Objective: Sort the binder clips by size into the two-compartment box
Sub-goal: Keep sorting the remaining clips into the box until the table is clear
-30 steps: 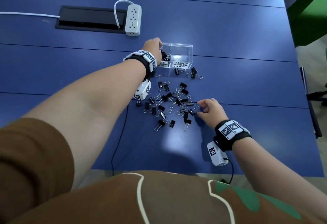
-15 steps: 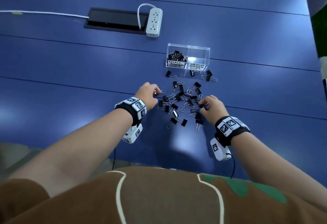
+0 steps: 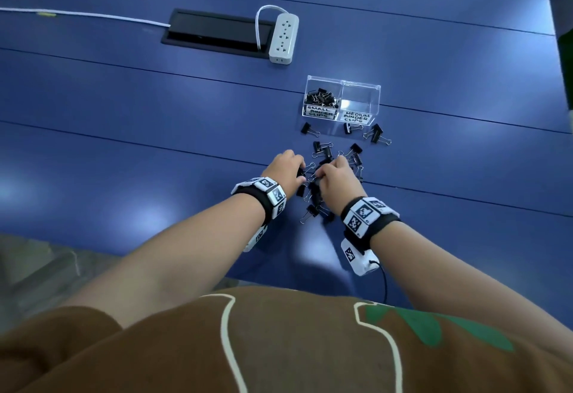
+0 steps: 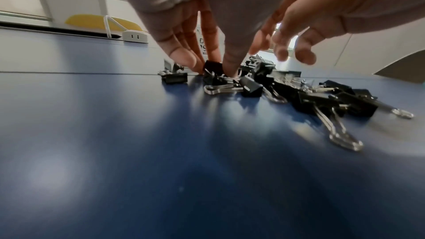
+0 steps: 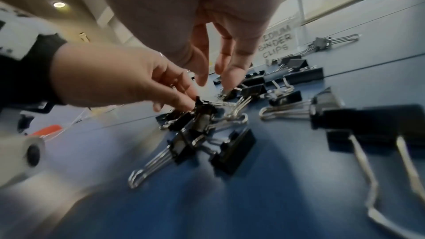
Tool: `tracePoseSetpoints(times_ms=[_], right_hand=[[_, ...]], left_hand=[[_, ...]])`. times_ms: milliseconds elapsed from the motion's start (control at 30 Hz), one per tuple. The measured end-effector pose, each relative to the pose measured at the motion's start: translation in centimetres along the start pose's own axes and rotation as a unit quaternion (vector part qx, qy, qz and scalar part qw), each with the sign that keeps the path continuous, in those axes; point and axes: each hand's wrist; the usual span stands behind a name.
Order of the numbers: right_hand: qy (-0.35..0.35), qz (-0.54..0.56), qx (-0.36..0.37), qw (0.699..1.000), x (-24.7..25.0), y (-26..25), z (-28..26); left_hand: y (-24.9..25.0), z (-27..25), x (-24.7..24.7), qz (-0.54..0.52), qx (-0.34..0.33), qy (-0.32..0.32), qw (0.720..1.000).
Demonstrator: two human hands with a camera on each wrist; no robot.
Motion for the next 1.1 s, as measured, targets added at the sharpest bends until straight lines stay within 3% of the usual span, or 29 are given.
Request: tracePoseSetpoints(times_ms=[133,267,400,833,1100], right_hand=[[-0.047,-0.078,0.008,0.996,-1.1,-0.4,-0.3],[-0.092,-0.126,0.011,0.988,-1.0,-0.1,-0.1],[-0.102,-0.132,0.024,0.986,-1.0,0.0,0.6],[-0.061,-0.114,0.009,0.992,-1.1,0.2,0.3],[-0.085,-0.110,0.003,0.990,-0.9,-0.1,0.8]], left_hand=[[-0.4,-0.1,1.4,-0.022,0.014,0.066,0.997],[-2.8,-0.3,3.3,-0.046,0.078,0.098,0.991],[-4.7,-0.5,3.7,-0.068,0.112,0.090,0.987],[-2.9,1.0,2.3,-0.007,0.063,0.026,0.998],[-3.3,1.9,3.3,0.006,0.048,0.009,0.999]])
Point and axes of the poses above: each hand's wrist, its own z-axis towards the middle knuckle, its own x-axis out of the back of the hand, y = z × x, and after that the axes turned 4 degrees about -x, right-handed
